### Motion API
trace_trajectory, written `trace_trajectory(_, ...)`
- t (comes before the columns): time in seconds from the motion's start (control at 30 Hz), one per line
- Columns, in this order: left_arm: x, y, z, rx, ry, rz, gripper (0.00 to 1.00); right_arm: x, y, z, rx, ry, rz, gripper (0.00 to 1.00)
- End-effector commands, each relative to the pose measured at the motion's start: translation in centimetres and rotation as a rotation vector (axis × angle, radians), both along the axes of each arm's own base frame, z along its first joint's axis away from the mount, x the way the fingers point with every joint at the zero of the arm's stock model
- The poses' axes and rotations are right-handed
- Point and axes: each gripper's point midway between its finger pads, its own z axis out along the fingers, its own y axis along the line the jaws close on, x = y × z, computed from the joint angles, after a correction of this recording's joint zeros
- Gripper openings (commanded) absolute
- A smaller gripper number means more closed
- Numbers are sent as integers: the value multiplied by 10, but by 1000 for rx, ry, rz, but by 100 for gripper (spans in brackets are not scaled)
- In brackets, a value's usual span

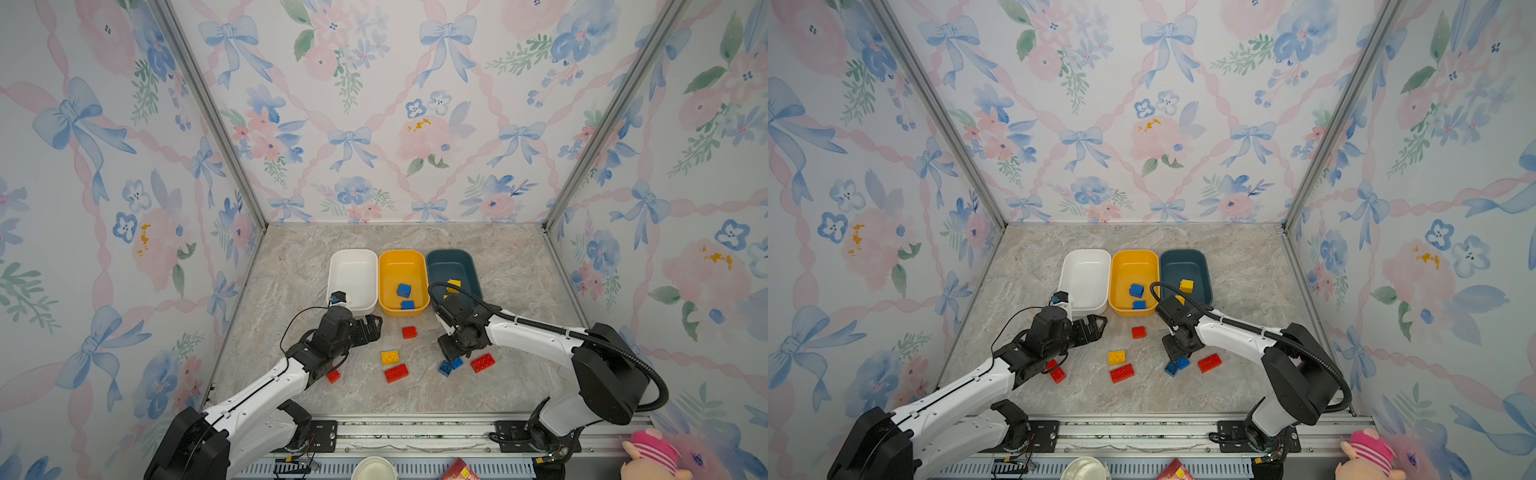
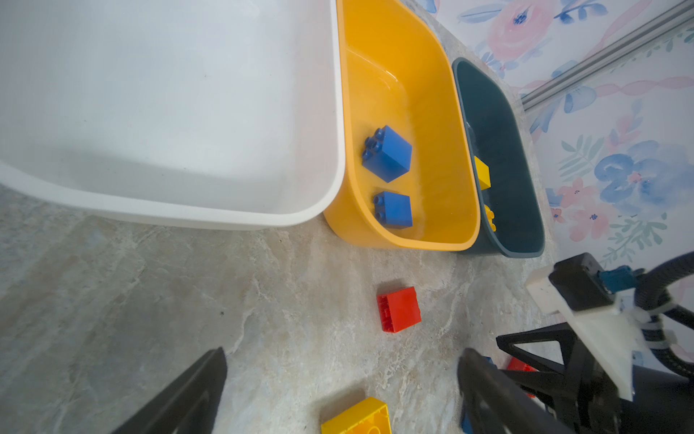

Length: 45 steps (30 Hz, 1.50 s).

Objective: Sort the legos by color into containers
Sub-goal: 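Lower the right gripper onto the blue 2x4 brick and grasp it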

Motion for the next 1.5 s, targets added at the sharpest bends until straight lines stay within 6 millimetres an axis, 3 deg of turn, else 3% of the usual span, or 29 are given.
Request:
trace_trajectory(0.0, 4, -1, 6, 5, -16, -7, 98, -8, -6, -11, -42, 17, 0, 61)
trace_trajectory(0.63, 3, -2, 6, 2, -13, -9, 98, -23, -20, -19, -83, 57, -20, 59)
trace_trajectory(0.83, 4, -2, 8, -3, -16, -8, 98, -28, -17, -18, -78, 62, -24, 53)
trace_trajectory(1.0, 5, -3, 9, 0, -16, -11, 98, -28, -13, -17, -76, 61, -24, 41)
trace_trajectory(1.27, 0, 1, 6, -3, -11, -5, 98, -23, -10, -5, -66, 38, -28, 34)
trace_trajectory(1.47, -2, 2, 5, 3, -9, -3, 98, -10, 4, 27, -18, -12, -21, 34)
